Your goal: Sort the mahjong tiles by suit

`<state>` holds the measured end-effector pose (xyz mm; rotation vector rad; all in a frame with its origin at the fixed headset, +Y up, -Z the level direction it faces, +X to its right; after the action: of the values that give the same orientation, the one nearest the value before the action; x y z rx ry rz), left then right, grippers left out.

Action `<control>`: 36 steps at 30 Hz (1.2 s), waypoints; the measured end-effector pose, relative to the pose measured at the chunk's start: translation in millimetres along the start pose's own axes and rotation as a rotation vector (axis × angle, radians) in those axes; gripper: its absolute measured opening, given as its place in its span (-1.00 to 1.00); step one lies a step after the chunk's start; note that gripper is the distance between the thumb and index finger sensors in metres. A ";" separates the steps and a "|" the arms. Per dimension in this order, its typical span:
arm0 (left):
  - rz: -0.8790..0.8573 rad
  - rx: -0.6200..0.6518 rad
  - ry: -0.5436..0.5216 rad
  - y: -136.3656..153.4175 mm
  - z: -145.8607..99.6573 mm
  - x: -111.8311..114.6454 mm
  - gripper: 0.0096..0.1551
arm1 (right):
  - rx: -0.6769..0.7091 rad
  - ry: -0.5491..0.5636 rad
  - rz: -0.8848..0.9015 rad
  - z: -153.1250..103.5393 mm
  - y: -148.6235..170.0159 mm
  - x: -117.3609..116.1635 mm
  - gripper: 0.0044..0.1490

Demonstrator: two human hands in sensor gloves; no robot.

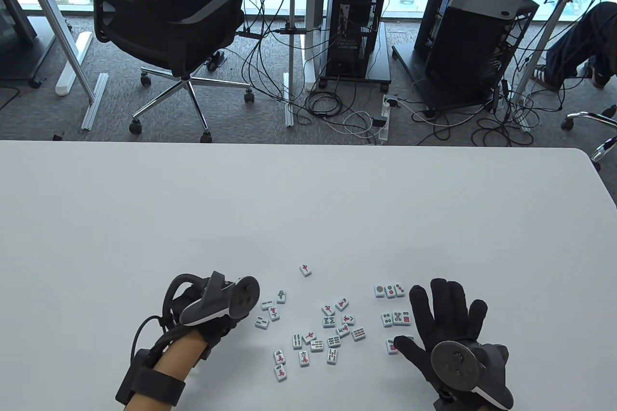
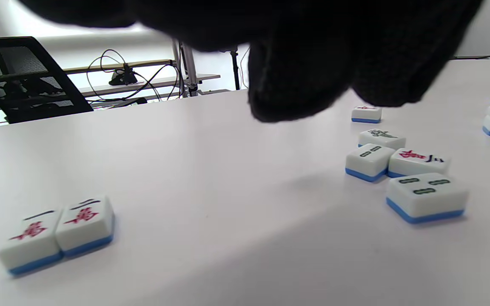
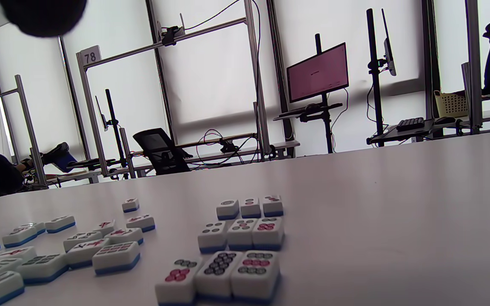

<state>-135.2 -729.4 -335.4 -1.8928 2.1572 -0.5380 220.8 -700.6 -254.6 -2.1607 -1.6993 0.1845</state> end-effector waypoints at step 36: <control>0.198 0.216 0.050 -81.8 34.4 27.2 -0.39 | 0.005 -0.003 0.004 -0.3 -0.3 -0.9 0.12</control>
<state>-51.4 -769.0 -331.0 -1.5501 2.1857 -0.7499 220.4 -701.5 -254.3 -2.1619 -1.6941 0.1925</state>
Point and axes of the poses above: the tracker on the back of each hand, its own y axis roughly to the little-finger side, its own z axis roughly from the wrist to the fingertips, x = y × z, the point moved 4 cm from there along z, roughly from the wrist to the fingertips, and after that the axes turned 4 degrees about x, right-handed, at the moved point
